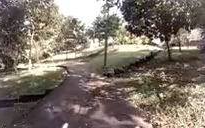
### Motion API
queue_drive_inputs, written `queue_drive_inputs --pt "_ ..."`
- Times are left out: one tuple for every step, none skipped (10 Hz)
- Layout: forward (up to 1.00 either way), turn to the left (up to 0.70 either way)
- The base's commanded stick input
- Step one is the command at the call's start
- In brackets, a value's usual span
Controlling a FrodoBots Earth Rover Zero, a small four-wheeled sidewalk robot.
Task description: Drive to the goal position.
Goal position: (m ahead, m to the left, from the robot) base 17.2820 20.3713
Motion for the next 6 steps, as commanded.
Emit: queue_drive_inputs --pt "0.7 0.27" --pt "0.7 0.21" --pt "0.7 0.0" --pt "0.7 0.0" --pt "0.7 0.0" --pt "0.7 0.0"
